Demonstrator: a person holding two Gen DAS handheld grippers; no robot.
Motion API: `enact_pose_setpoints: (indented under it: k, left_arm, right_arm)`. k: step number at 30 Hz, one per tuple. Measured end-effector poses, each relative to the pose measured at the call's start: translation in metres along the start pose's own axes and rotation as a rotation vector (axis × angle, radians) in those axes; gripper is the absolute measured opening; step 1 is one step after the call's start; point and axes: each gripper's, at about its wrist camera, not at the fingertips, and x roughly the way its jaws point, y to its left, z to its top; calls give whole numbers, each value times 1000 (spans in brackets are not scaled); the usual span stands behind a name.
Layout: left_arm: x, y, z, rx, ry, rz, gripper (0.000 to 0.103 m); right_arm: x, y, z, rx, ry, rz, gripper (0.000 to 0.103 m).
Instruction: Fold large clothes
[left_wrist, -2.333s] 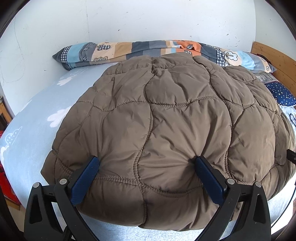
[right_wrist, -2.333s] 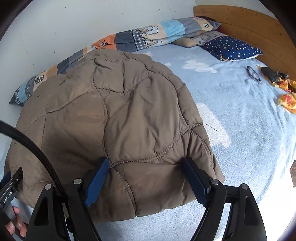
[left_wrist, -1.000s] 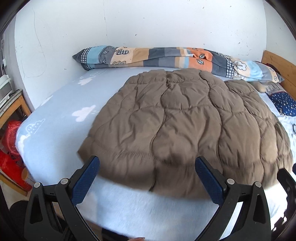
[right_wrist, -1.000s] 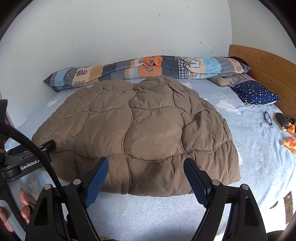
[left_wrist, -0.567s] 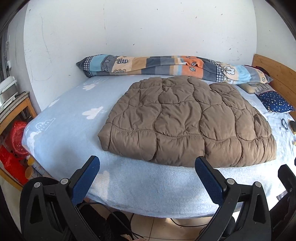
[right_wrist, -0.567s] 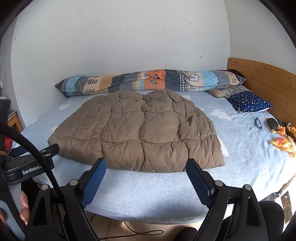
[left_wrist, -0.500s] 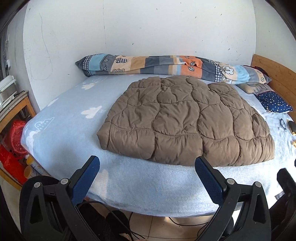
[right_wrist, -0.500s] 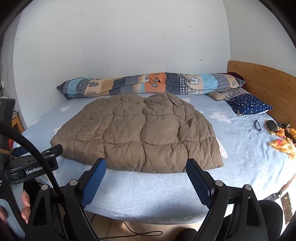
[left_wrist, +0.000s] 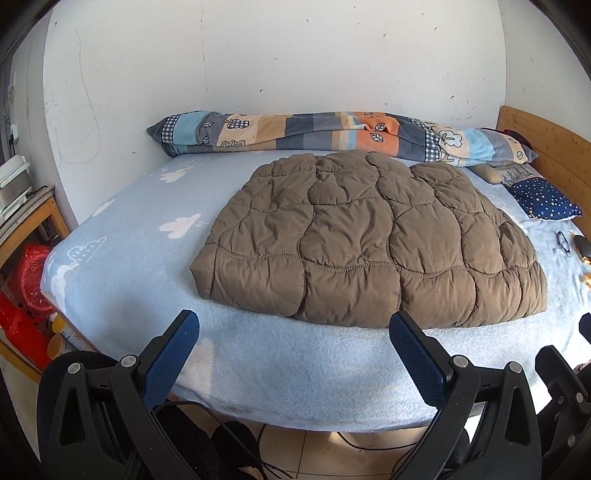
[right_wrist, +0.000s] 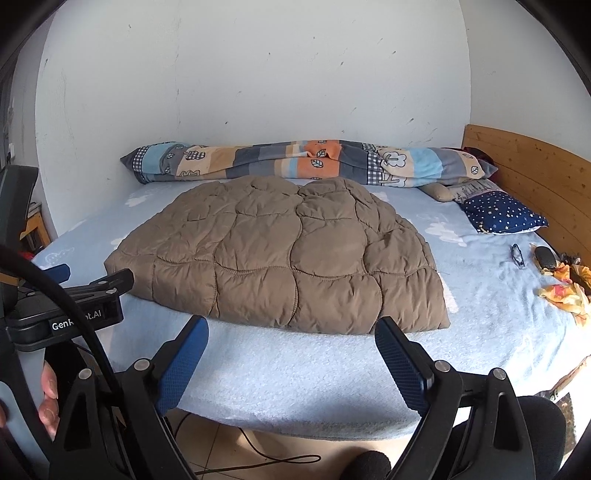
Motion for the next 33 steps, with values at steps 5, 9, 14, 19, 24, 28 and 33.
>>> enact_pose_setpoints:
  k: [5,9,14,19,24,28,33]
  left_arm:
    - [2,-2,-1,7,5,2,103]
    - [4,-3,-1,12,12,2,103]
    - [7,-3,-2,21,22,0,103]
    - [9,-3,-2,20,32,1,103]
    - [10,-4,-3,23,37,1,103]
    - [11,-3,-3,24,44,-2,103]
    - [11,-3,-3,21,46,-4,103]
  right_arm:
    - [3,2,-1,-2,11,3,94]
    - [6,1,-2,6,20,3,94]
    - [10,0,-3,10,34,3,94]
    - [11,0,-4,13,40,4,94]
    - [12,-1,-4,15,43,3,94]
    - [13,-1,-4,17,48,2,94]
    - [13,-1,-5,18,44,-1,94]
